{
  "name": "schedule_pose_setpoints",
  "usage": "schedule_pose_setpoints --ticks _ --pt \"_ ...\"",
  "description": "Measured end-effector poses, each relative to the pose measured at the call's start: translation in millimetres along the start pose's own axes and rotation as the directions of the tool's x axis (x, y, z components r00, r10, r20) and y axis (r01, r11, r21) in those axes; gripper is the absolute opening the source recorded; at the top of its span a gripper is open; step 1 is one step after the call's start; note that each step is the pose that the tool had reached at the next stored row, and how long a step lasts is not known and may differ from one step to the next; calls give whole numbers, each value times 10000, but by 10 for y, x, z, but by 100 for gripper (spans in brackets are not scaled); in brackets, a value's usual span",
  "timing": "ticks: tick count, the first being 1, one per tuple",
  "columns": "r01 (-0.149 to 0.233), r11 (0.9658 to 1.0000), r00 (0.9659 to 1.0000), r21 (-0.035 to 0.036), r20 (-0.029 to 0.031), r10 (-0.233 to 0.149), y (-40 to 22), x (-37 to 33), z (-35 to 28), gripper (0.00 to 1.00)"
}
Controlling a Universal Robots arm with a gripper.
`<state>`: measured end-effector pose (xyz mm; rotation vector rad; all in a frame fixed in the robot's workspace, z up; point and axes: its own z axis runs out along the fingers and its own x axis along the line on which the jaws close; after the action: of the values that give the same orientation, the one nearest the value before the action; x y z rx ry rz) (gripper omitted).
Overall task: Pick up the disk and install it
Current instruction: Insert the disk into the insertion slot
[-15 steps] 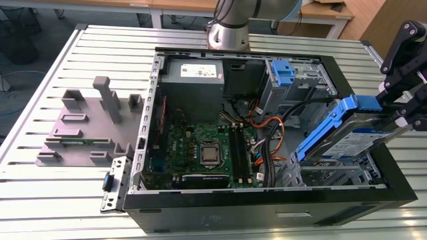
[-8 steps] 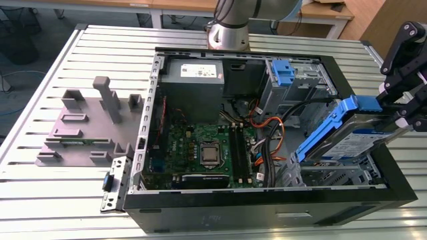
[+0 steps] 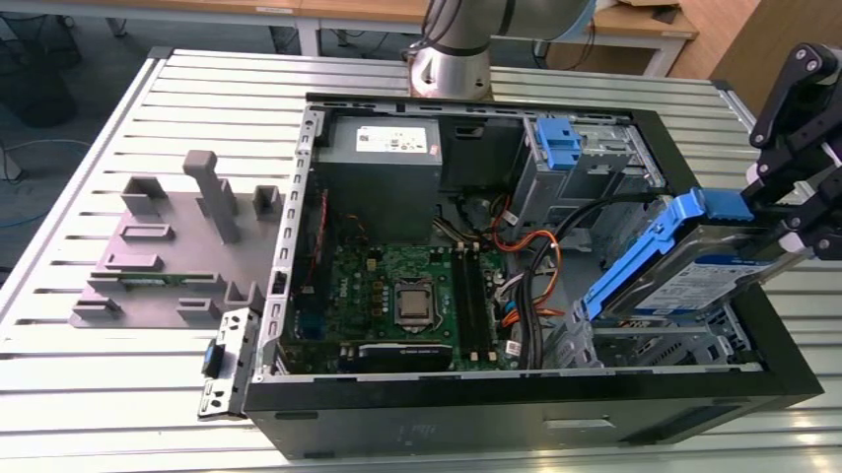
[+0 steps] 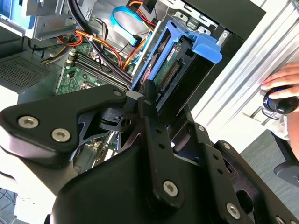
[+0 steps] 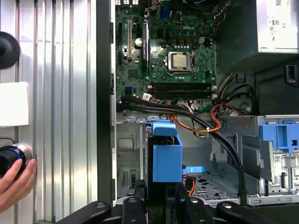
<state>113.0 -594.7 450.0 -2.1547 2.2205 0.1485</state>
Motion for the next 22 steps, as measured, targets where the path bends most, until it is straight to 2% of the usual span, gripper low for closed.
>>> schedule_pose_setpoints --ticks 15,22 --pt "0 10000 10000 0 -1 0 -5 -9 16 35" --pt "0 10000 10000 0 -1 0 -7 -3 79 35"
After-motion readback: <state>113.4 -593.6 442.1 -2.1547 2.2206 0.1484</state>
